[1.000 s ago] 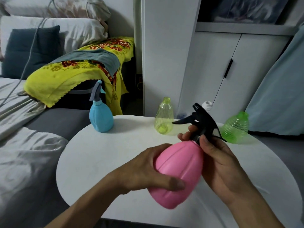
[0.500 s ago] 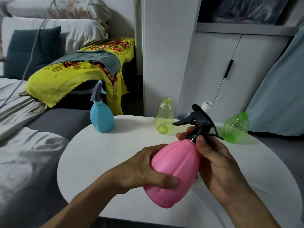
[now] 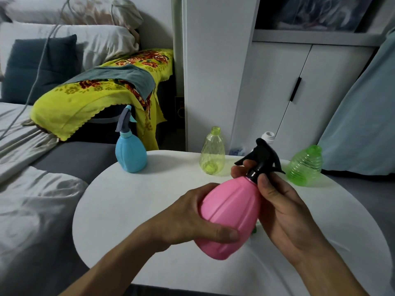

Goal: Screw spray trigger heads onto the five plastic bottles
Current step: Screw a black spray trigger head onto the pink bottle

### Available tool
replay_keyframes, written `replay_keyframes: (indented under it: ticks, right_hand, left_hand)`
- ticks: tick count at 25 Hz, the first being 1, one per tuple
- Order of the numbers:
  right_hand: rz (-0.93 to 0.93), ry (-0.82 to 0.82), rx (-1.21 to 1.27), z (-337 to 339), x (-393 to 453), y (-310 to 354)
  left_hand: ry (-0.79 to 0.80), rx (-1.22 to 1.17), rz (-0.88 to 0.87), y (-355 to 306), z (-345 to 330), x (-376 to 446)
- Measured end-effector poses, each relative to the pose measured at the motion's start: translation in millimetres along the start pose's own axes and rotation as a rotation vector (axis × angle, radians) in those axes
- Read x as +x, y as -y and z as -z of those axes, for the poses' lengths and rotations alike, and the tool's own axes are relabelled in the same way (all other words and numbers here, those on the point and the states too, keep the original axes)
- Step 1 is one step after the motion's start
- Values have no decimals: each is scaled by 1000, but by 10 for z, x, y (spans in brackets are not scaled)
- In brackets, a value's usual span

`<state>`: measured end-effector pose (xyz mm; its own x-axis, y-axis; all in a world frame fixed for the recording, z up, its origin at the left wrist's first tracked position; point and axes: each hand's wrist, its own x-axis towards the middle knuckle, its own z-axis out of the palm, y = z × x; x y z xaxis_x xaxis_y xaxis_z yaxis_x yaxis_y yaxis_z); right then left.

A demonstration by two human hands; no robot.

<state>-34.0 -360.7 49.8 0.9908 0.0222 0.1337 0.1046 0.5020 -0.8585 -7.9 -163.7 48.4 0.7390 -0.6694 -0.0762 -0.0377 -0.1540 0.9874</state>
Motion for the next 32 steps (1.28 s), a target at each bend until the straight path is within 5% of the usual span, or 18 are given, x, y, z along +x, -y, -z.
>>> replay_keyframes:
  ticks: [9, 14, 23, 28, 32]
  right_hand:
    - [107, -45, -262, 18, 18, -27]
    - [148, -149, -510, -144, -38, -231]
    - [-16, -69, -974, -85, -115, -199]
    - [12, -9, -1443, -47, -112, -174]
    - [-6, 66, -1566, -45, -100, -221]
  left_hand:
    - [-223, 162, -130, 133, -100, 10]
    - [-433, 675, -237, 243, -236, 95]
    - [-848, 379, -80, 304, 617, 378]
    - [-911, 367, 43, 589, 1128, 804]
    - [-975, 424, 97, 832, 1244, 1037]
